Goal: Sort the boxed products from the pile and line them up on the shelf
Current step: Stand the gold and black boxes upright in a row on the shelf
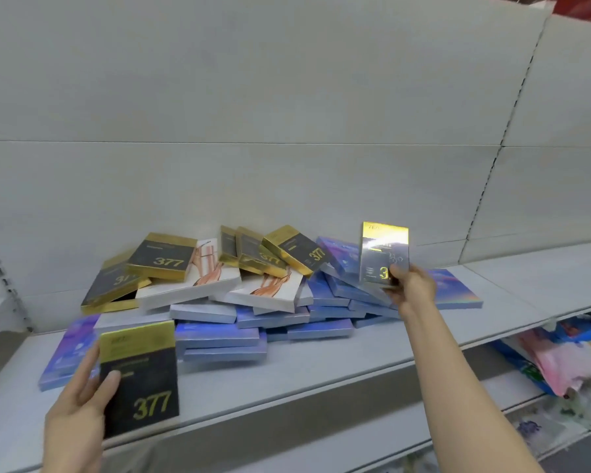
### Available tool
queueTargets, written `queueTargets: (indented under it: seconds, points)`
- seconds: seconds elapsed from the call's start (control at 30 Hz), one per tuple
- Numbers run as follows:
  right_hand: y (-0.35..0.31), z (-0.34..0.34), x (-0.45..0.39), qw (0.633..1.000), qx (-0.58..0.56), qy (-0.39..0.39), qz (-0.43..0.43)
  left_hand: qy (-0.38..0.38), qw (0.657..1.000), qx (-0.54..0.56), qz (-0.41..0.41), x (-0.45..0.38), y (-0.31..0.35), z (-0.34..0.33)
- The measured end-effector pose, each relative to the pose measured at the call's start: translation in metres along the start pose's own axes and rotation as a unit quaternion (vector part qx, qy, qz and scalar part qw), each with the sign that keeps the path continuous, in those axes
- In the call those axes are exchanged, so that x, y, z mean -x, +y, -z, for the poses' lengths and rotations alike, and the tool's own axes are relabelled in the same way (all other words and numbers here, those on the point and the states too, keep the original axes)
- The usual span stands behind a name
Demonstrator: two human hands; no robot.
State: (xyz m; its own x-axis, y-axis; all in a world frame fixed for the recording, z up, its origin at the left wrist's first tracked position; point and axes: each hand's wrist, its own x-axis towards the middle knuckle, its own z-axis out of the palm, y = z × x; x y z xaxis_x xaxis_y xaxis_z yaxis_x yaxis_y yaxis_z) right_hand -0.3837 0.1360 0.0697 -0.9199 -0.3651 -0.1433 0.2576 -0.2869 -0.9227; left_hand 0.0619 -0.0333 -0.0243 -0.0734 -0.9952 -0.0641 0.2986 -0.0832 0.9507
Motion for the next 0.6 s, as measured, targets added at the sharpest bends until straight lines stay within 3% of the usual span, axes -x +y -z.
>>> queueTargets:
  seconds: [0.1,0.27,0.6]
  points:
    - [0.023,-0.027,0.057,0.998,-0.018,-0.059,-0.009,-0.006,0.998,0.022,-0.055,0.015,0.022,-0.006]
    - [0.077,-0.085,0.174,0.986,-0.021,-0.162,-0.031,0.056,0.988,0.066,-0.126,0.037,0.053,0.029]
    - [0.169,-0.186,0.376,0.963,0.002,-0.26,-0.075,0.151,0.97,0.107,-0.155,0.057,0.103,0.183]
